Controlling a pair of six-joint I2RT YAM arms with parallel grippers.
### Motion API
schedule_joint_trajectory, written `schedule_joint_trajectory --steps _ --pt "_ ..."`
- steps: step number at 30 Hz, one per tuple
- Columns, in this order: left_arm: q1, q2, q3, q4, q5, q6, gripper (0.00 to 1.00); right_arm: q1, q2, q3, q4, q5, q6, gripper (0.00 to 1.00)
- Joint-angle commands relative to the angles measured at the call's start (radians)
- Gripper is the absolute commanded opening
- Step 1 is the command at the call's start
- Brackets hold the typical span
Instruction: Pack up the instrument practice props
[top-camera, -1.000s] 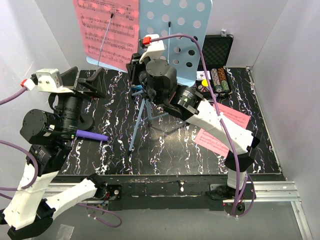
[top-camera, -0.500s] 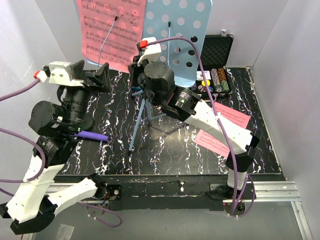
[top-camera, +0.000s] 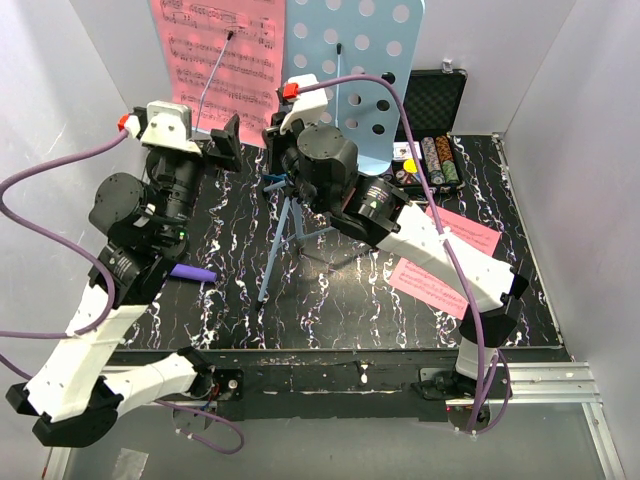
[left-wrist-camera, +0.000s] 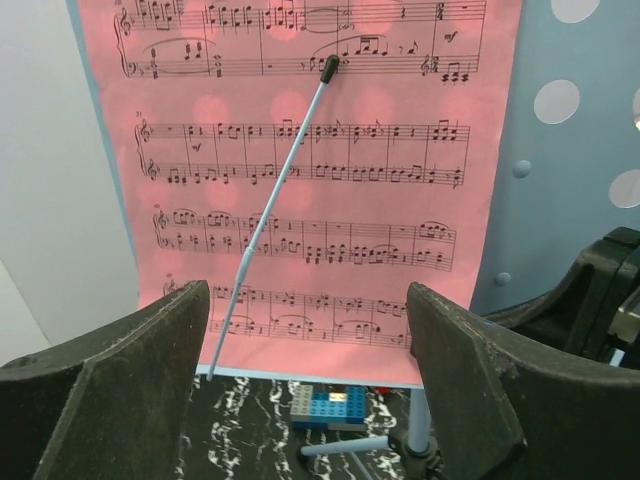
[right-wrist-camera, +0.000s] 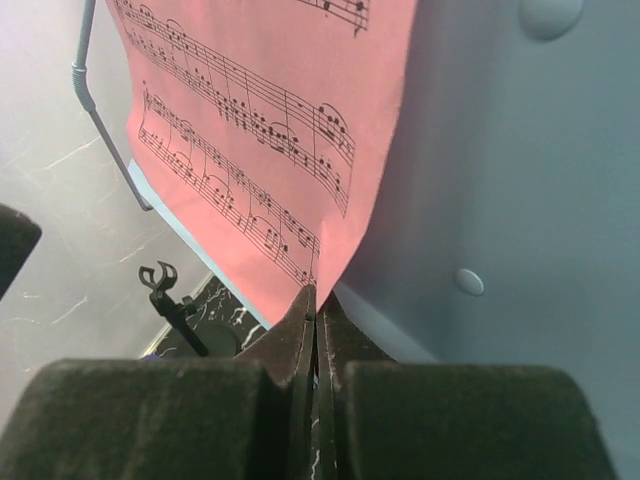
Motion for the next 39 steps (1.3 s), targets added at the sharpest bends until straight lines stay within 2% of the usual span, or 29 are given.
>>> schedule_joint_trajectory --steps 1,11,16,24,29,31,33,37,39 --pt "0.002 0.025 0.034 0.037 -0.005 0.133 0.77 -0.002 -0.045 -0.011 0.062 0.008 -0.035 0.01" --pt "0.003 0.048 -0.008 0.169 -0.053 0.251 0.68 -0.014 -0.057 -0.026 0.059 -0.008 -0.035 0.01" --pt "0.005 0.079 -0.008 0.195 -0.093 0.311 0.68 -0.019 -0.071 -0.041 0.065 -0.014 -0.032 0.01" --pt "0.049 0.122 0.002 0.198 -0.099 0.311 0.70 -0.024 -0.077 -0.046 0.063 -0.025 -0.030 0.01" --pt "0.100 0.128 -0.001 0.186 -0.072 0.265 0.65 -0.024 -0.080 -0.049 0.062 -0.031 -0.029 0.01" --pt "0.112 0.133 -0.003 0.181 -0.059 0.256 0.62 -0.025 -0.082 -0.054 0.063 -0.031 -0.030 0.01" --pt "0.120 0.136 -0.005 0.180 -0.050 0.253 0.54 -0.025 -0.083 -0.055 0.063 -0.032 -0.029 0.01" --pt "0.121 0.130 -0.009 0.189 -0.038 0.242 0.25 -0.027 -0.091 -0.064 0.069 -0.032 -0.030 0.01" --pt "0.121 0.124 -0.015 0.196 -0.032 0.233 0.20 -0.027 -0.094 -0.069 0.071 -0.034 -0.030 0.01"
